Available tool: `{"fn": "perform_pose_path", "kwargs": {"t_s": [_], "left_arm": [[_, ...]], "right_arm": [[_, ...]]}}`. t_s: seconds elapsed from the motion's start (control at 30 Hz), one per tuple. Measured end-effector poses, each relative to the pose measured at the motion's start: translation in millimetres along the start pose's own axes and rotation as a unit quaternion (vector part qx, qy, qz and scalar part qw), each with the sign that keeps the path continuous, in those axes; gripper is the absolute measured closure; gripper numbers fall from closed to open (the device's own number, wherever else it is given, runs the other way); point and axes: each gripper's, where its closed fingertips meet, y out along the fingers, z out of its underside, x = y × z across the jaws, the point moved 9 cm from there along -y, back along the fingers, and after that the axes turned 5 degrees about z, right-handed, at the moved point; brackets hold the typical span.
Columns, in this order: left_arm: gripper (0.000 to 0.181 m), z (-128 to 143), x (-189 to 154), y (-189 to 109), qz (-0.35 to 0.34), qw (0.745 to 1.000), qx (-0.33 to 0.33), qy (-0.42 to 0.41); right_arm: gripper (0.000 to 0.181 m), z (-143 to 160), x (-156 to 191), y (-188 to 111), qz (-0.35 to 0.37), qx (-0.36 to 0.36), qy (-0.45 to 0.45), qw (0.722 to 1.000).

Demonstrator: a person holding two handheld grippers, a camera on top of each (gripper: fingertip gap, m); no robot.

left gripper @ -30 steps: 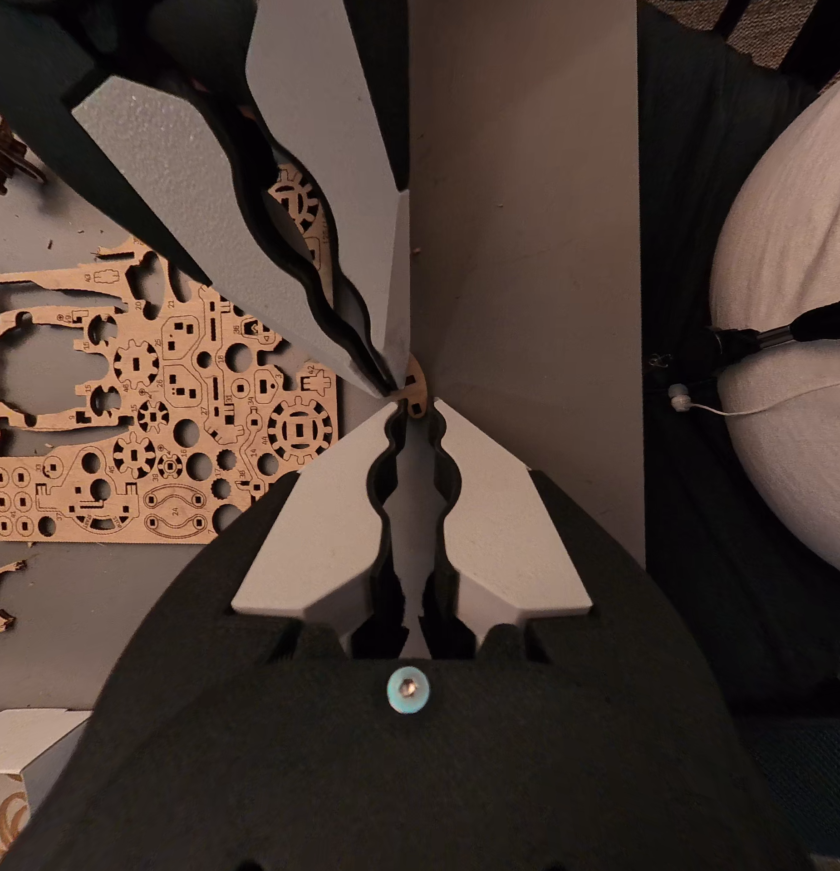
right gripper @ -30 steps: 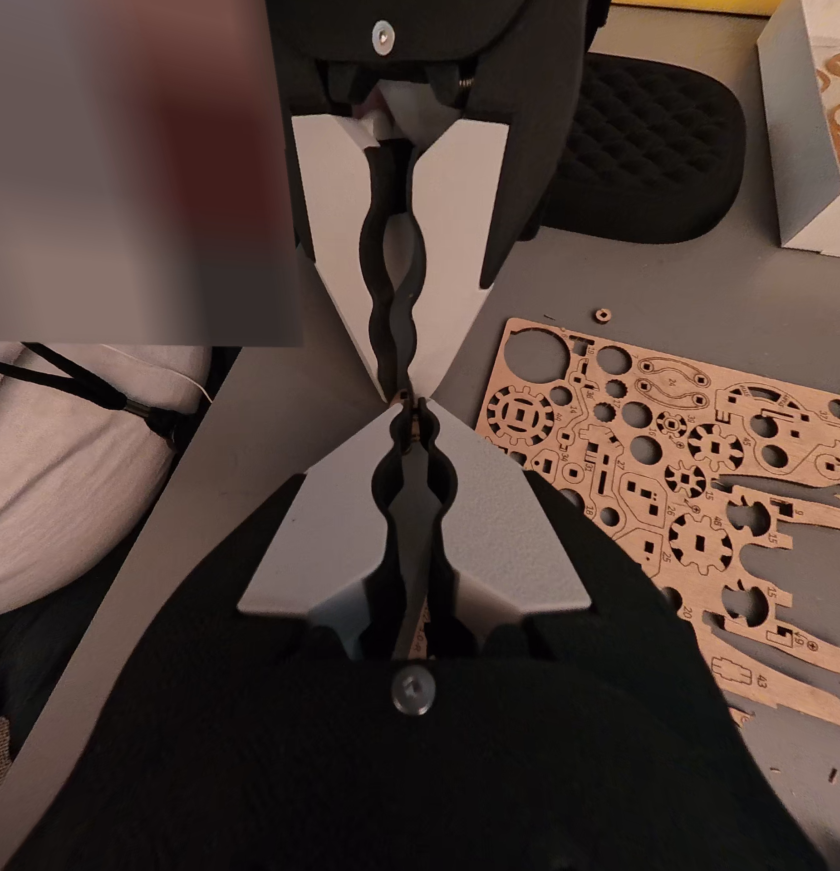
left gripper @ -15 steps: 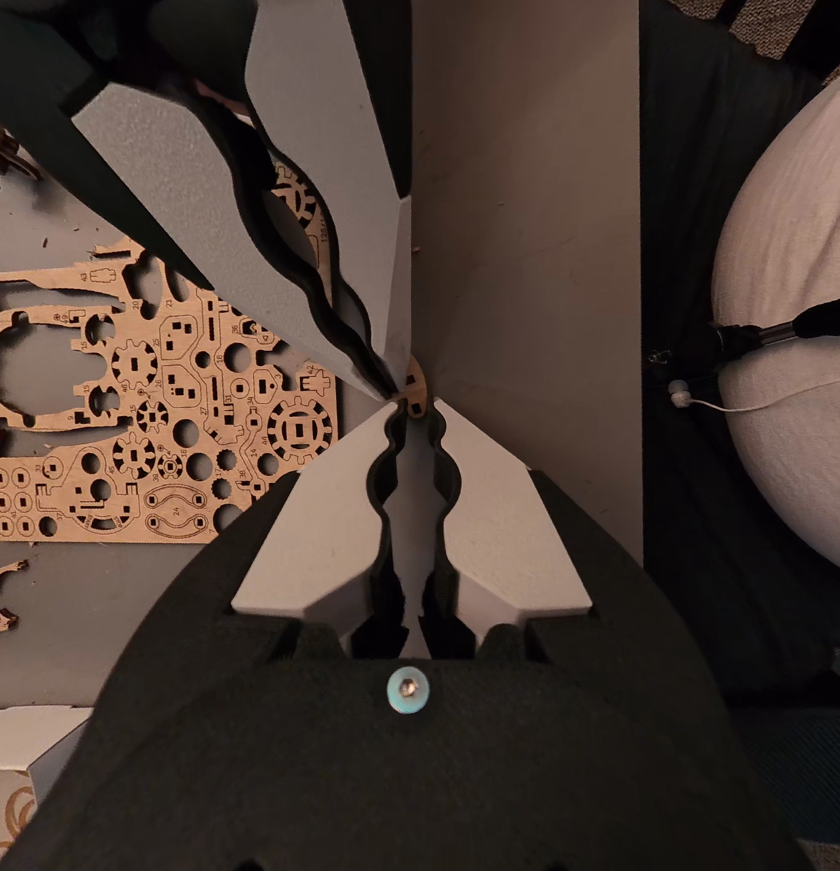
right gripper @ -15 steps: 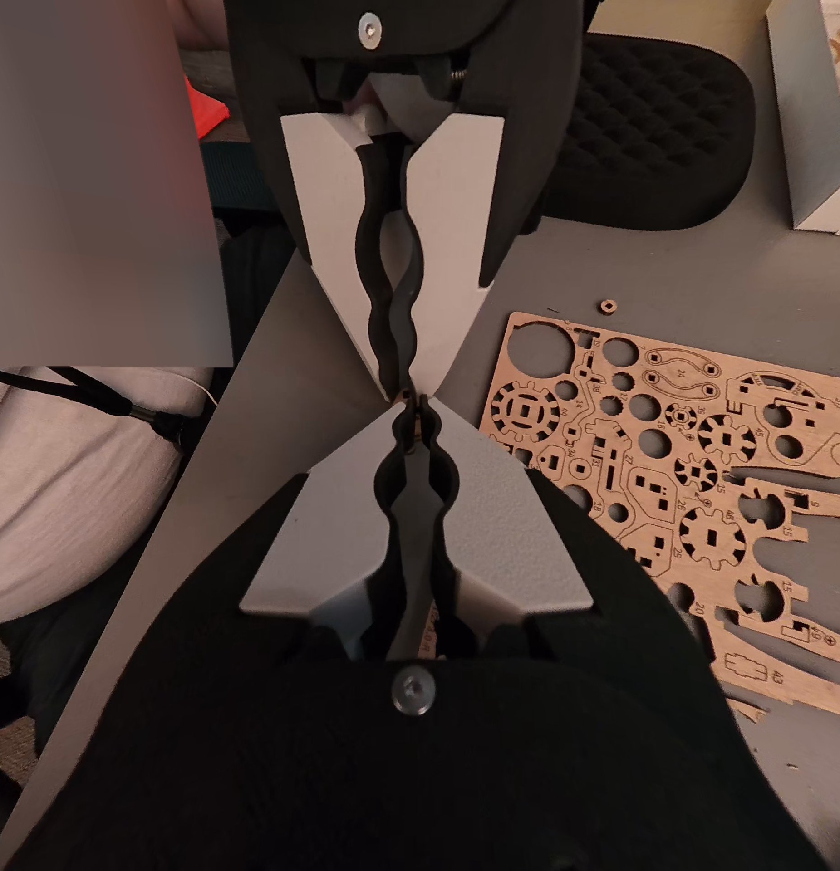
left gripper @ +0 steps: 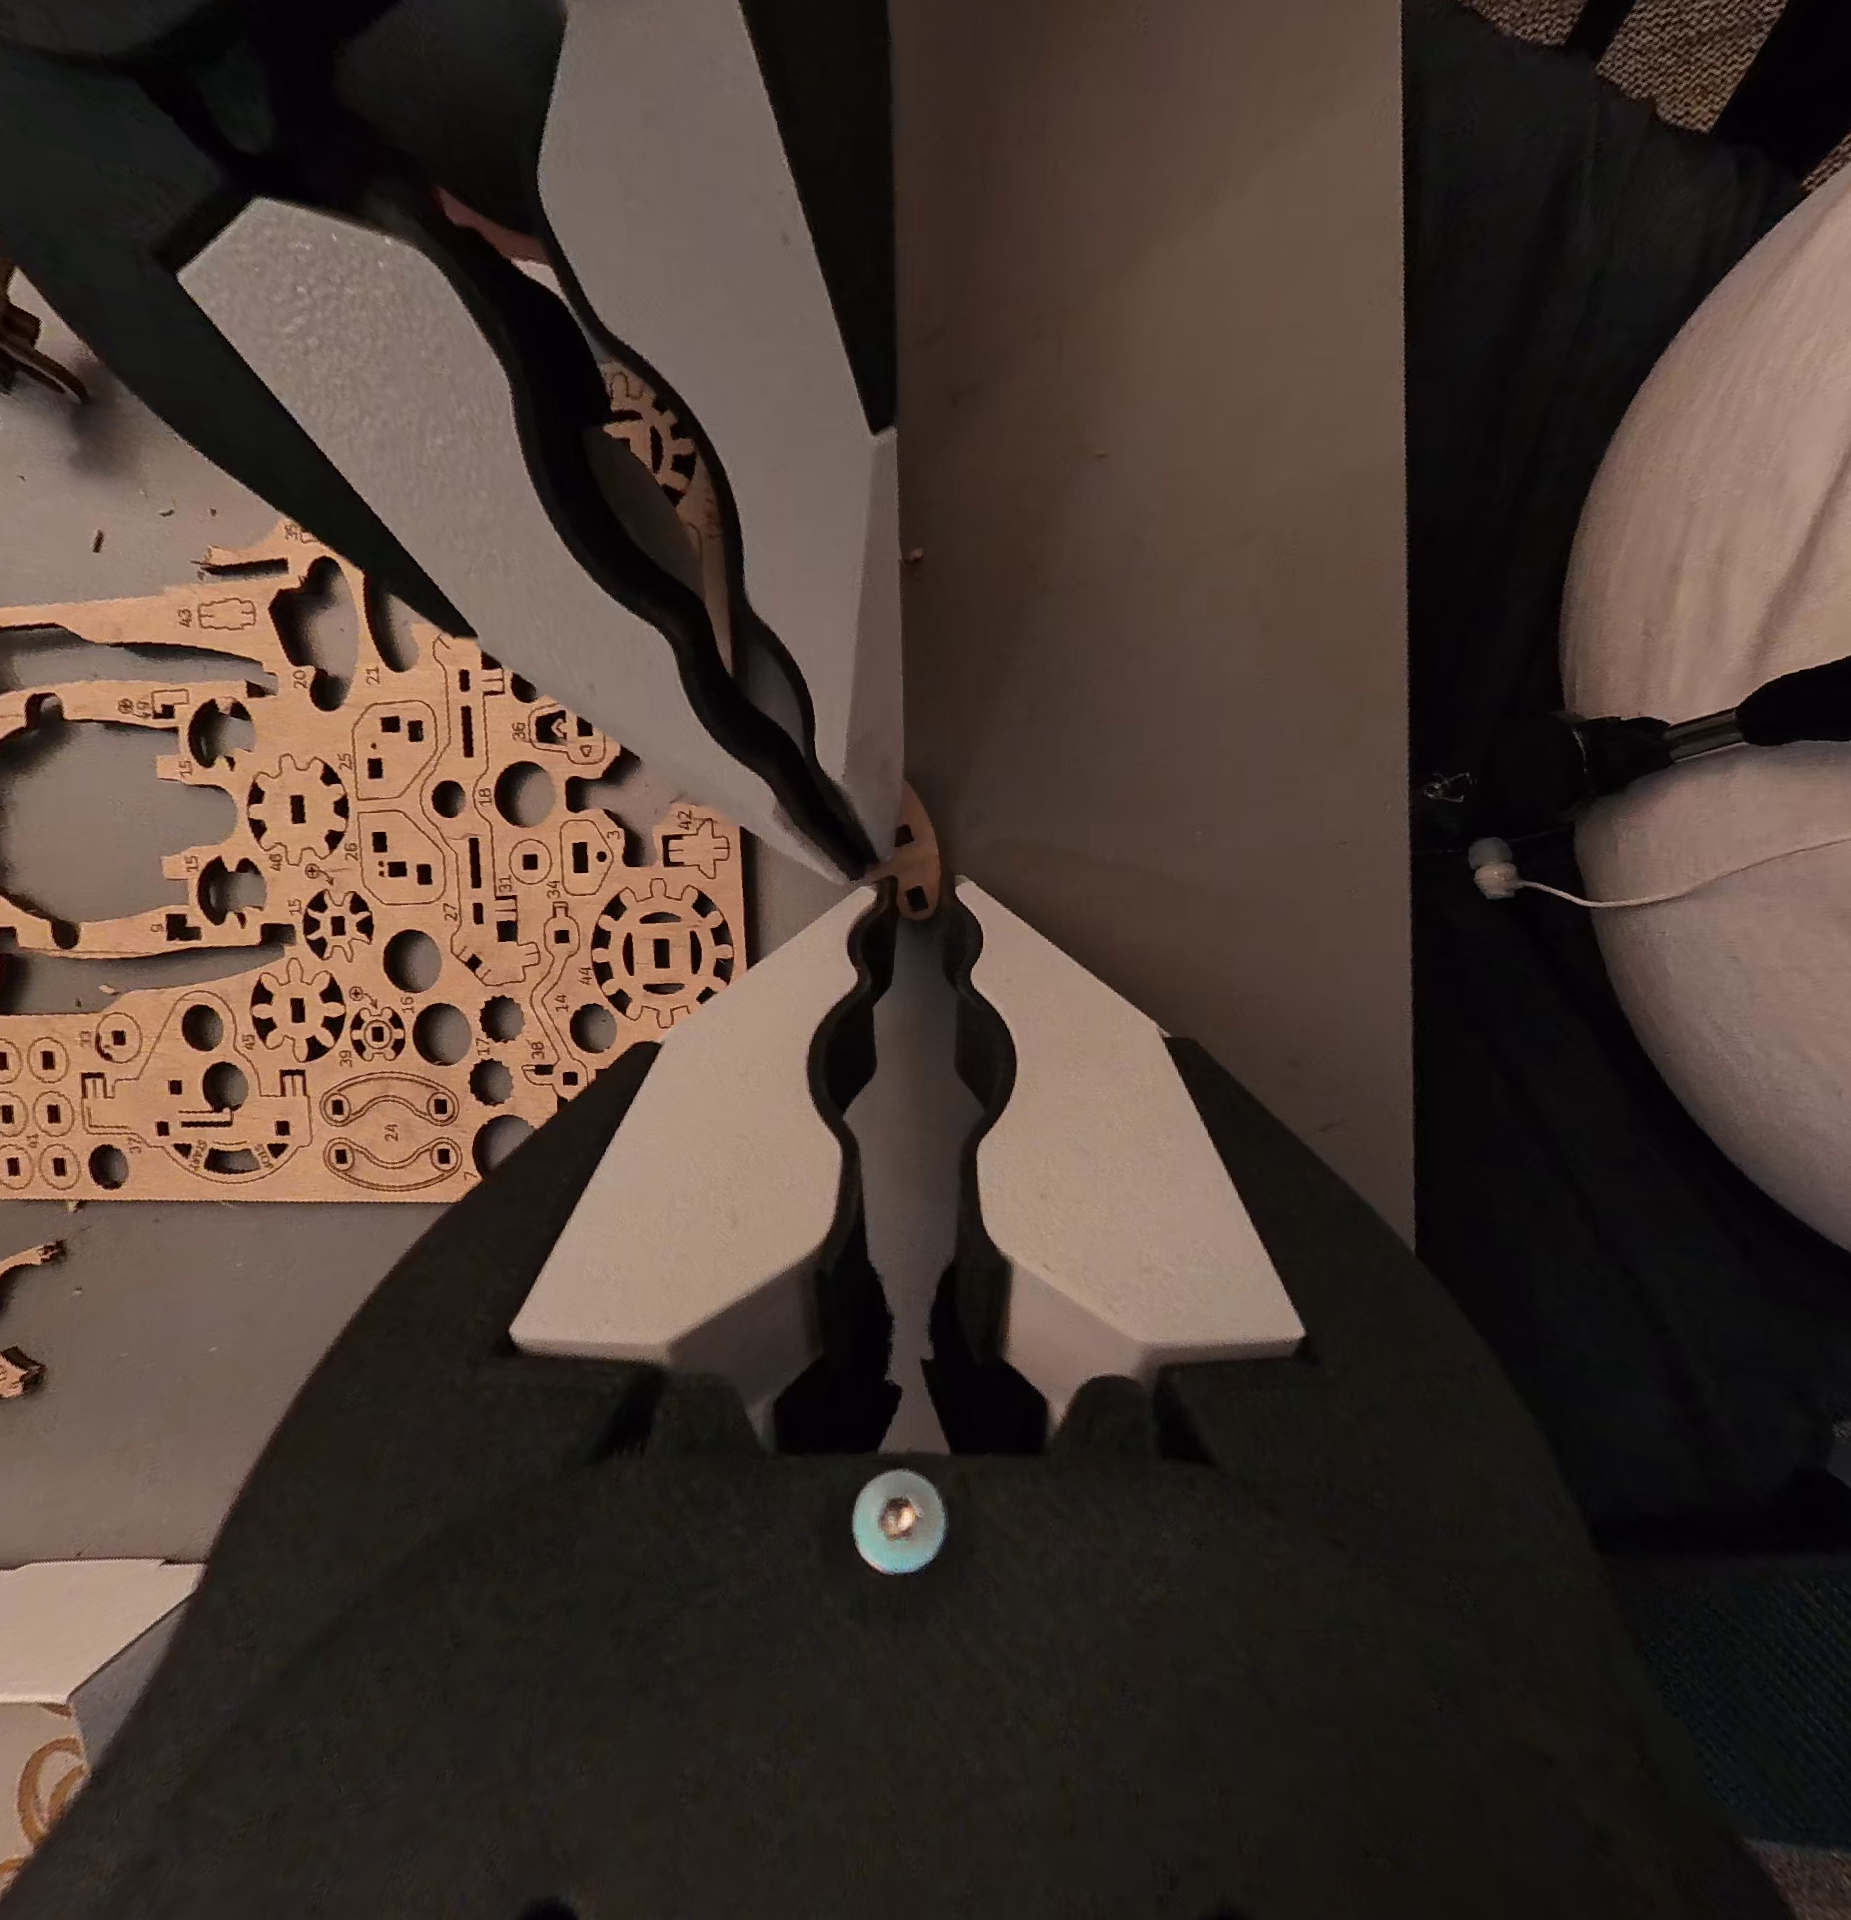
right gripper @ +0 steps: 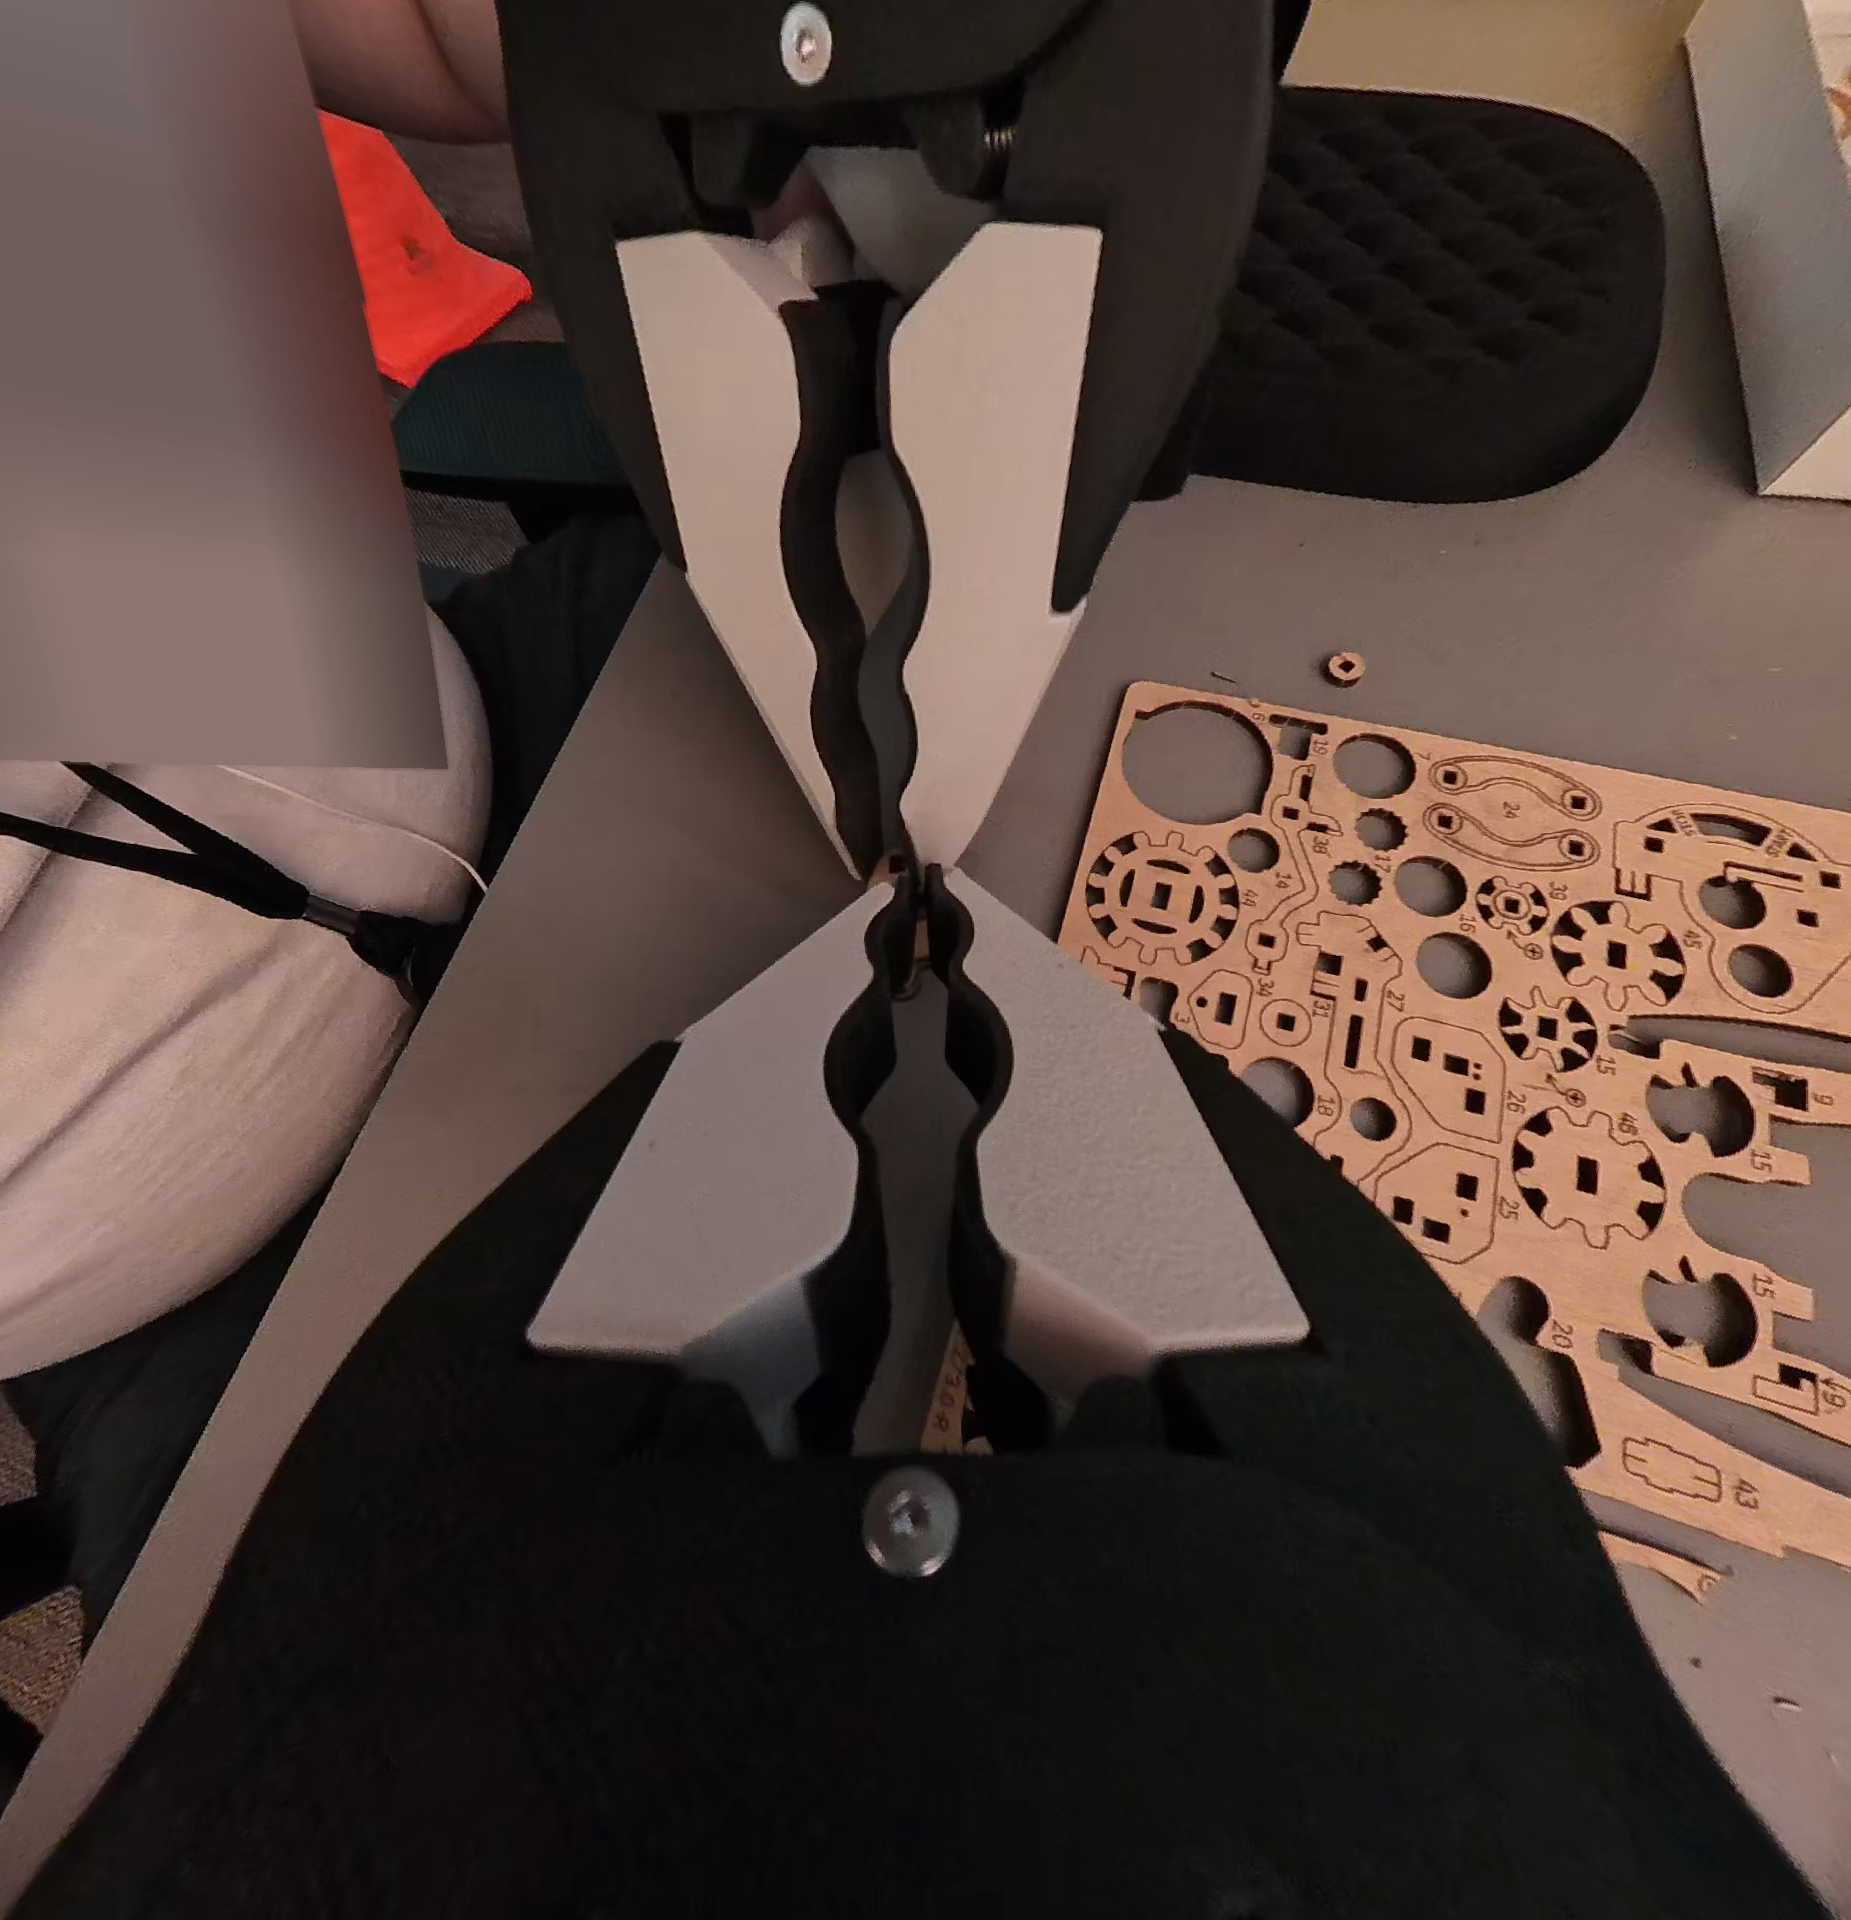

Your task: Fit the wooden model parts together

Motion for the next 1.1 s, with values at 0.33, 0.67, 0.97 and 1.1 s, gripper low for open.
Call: {"fn": "perform_pose_path", "kwargs": {"t_s": [0.33, 0.67, 0.97, 1.1], "left_arm": [[0.174, 0.2, 0.0, 0.1, -0.003, 1.0, -0.004, 0.003], [0.174, -0.8, 0.8, 1.7, -0.002, 1.0, -0.001, 0.007], [0.174, -1.2, 0.9, 1.2, -0.005, 1.0, -0.003, 0.007], [0.174, -1.6, 0.9, 1.0, -0.005, 1.0, -0.003, 0.008]], "right_arm": [[0.181, 2.4, -3.3, -1.4, -0.01, -0.021, 0.004, 1.0], [0.18, 2.5, -2.9, -2.2, -0.008, -0.021, -0.005, 1.0], [0.18, 3.6, -3.6, -3.3, -0.01, -0.02, -0.001, 1.0], [0.179, 4.3, -4.6, -3.8, -0.015, -0.02, 0.009, 1.0]]}}
